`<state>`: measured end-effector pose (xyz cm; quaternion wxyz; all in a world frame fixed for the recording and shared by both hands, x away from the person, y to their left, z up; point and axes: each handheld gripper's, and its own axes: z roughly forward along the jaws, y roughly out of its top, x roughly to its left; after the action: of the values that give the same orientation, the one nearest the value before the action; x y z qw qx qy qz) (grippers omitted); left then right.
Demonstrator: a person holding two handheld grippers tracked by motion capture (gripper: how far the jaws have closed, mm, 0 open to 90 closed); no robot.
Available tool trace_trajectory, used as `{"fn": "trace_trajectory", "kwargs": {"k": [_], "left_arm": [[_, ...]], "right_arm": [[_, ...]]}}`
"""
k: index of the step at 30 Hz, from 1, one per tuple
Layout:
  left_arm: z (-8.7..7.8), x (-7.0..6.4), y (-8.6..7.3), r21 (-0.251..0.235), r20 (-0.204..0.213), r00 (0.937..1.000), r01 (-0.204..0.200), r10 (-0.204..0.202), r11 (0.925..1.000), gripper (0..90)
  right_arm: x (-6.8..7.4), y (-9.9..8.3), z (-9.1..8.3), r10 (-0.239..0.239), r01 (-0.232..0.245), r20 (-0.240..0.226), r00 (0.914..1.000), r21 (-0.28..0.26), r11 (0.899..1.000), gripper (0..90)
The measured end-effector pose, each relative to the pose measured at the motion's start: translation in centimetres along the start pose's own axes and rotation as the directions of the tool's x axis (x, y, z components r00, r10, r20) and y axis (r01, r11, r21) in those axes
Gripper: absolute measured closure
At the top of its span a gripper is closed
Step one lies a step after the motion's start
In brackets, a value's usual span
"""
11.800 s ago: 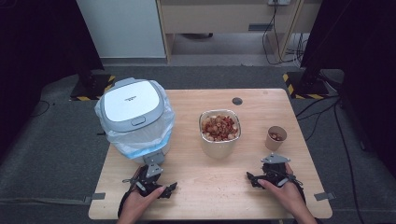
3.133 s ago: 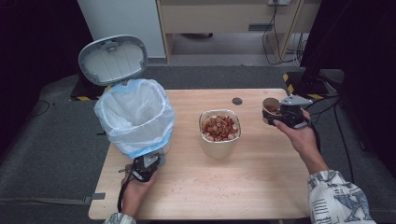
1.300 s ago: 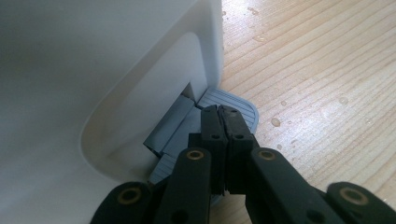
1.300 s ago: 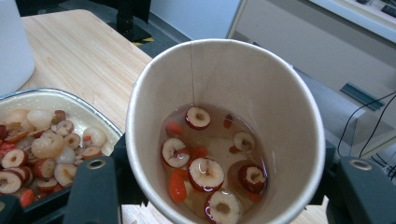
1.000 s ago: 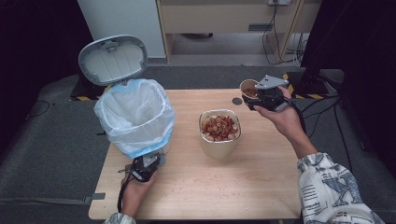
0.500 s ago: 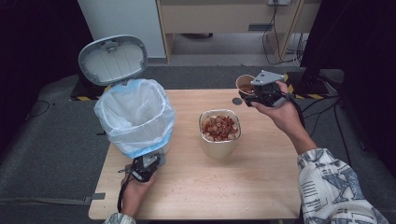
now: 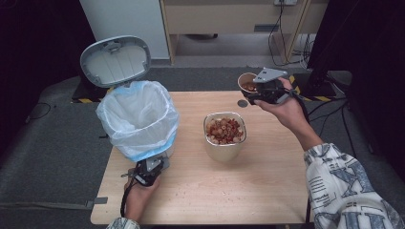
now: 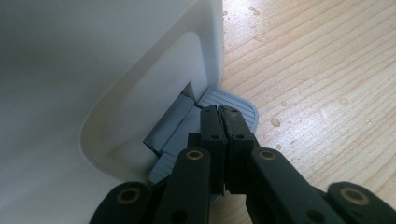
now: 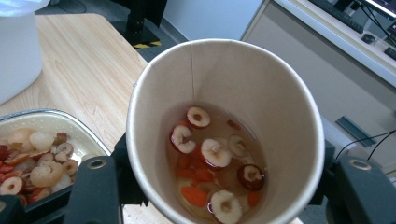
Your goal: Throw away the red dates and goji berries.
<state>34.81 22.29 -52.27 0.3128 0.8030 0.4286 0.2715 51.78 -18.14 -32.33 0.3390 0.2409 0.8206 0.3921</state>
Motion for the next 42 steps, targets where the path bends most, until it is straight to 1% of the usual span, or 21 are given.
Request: {"fn": "trace_trajectory", "kwargs": {"k": [4, 6, 8, 10, 13, 14, 17, 20, 22, 24, 25, 27, 29, 33, 36, 40, 42], "left_arm": [[0.0, 0.0, 0.0, 0.0, -0.002, 1.0, 0.002, -0.002, 1.0, 87.7], [0.0, -0.1, 0.0, 0.0, -0.005, 1.0, 0.004, -0.004, 1.0, 87.7], [0.0, -0.1, 0.0, 0.0, -0.006, 1.0, 0.003, -0.003, 1.0, 87.7], [0.0, -0.1, -0.1, -0.003, -0.003, 1.0, 0.007, -0.007, 1.0, 87.7], [-0.1, -0.1, -0.1, -0.008, -0.004, 1.0, 0.008, -0.008, 0.9999, 87.5], [-0.1, -0.2, -0.2, -0.007, -0.005, 1.0, 0.004, -0.004, 1.0, 87.5], [-0.2, -0.3, -0.3, -0.01, -0.003, 1.0, 0.007, -0.007, 0.9999, 87.2], [-0.2, -0.2, -0.3, -0.009, 0.001, 0.9999, 0.011, -0.011, 0.9999, 87.0], [-0.2, -0.2, -0.3, -0.012, -0.002, 0.9999, 0.01, -0.01, 0.9999, 87.0], [-0.2, -0.2, -0.3, -0.011, -0.002, 1.0, 0.009, -0.009, 0.9999, 87.0], [-0.2, -0.2, -0.3, -0.008, 0.001, 1.0, 0.008, -0.008, 0.9999, 87.0], [-0.2, -0.2, -0.3, -0.009, 0.001, 1.0, 0.007, -0.007, 0.9999, 87.0], [-0.2, -0.2, -0.3, -0.011, 0.0, 1.0, 0.006, -0.006, 0.9999, 87.0], [-0.2, -0.2, -0.3, -0.011, 0.001, 1.0, 0.006, -0.006, 0.9999, 87.0], [-0.2, -0.2, -0.3, -0.01, 0.001, 1.0, 0.006, -0.006, 0.9999, 86.9], [-0.2, -0.2, -0.3, -0.011, 0.0, 1.0, 0.004, -0.004, 0.9999, 87.0], [-0.2, -0.2, -0.3, -0.011, 0.001, 1.0, 0.005, -0.005, 0.9999, 87.0]], "right_arm": [[0.2, 0.6, 0.1, -0.036, 0.035, -0.028, 0.999, -0.014, 0.999, 36.9], [0.1, 0.8, 0.1, -0.038, 0.037, -0.041, 0.9984, -0.026, 0.999, 36.8], [-0.2, 0.9, 0.2, -0.04, 0.039, -0.037, 0.9985, -0.021, 0.999, 36.9], [-0.3, 0.9, 0.1, -0.053, 0.052, -0.039, 0.9978, -0.018, 0.998, 36.9], [-0.2, 1.0, -0.1, -0.067, 0.066, -0.042, 0.9969, -0.028, 0.997, 36.9], [-0.3, 0.9, -0.2, -0.056, 0.054, -0.044, 0.9975, -0.031, 0.998, 36.9], [-0.4, 0.8, -0.3, -0.053, 0.053, -0.036, 0.9979, -0.022, 0.998, 36.9], [0.2, 0.8, -0.3, -0.068, 0.067, -0.044, 0.9967, -0.021, 0.997, 36.9], [0.5, 0.8, -0.3, -0.076, 0.075, -0.043, 0.9962, -0.02, 0.997, 36.9], [0.8, 0.7, -0.4, -0.094, 0.093, -0.04, 0.9948, -0.018, 0.995, 36.9], [0.9, 0.7, -0.4, -0.094, 0.093, -0.04, 0.9948, -0.019, 0.995, 36.9], [1.3, 0.7, -0.5, -0.113, 0.113, -0.027, 0.9932, -0.015, 0.994, 36.9], [1.5, 0.6, -0.6, -0.116, 0.115, -0.02, 0.9931, -0.013, 0.993, 36.9], [1.8, 0.5, -0.8, -0.152, 0.152, 0.001, 0.9883, -0.003, 0.988, 36.9], [2.1, 0.6, -1.0, -0.198, 0.198, 0.023, 0.9799, 0.01, 0.98, 36.9], [2.4, 0.6, -1.1, -0.225, 0.225, 0.027, 0.974, 0.015, 0.974, 37.0], [2.6, 0.7, -1.2, -0.227, 0.227, 0.022, 0.9736, 0.008, 0.974, 36.9]]}}
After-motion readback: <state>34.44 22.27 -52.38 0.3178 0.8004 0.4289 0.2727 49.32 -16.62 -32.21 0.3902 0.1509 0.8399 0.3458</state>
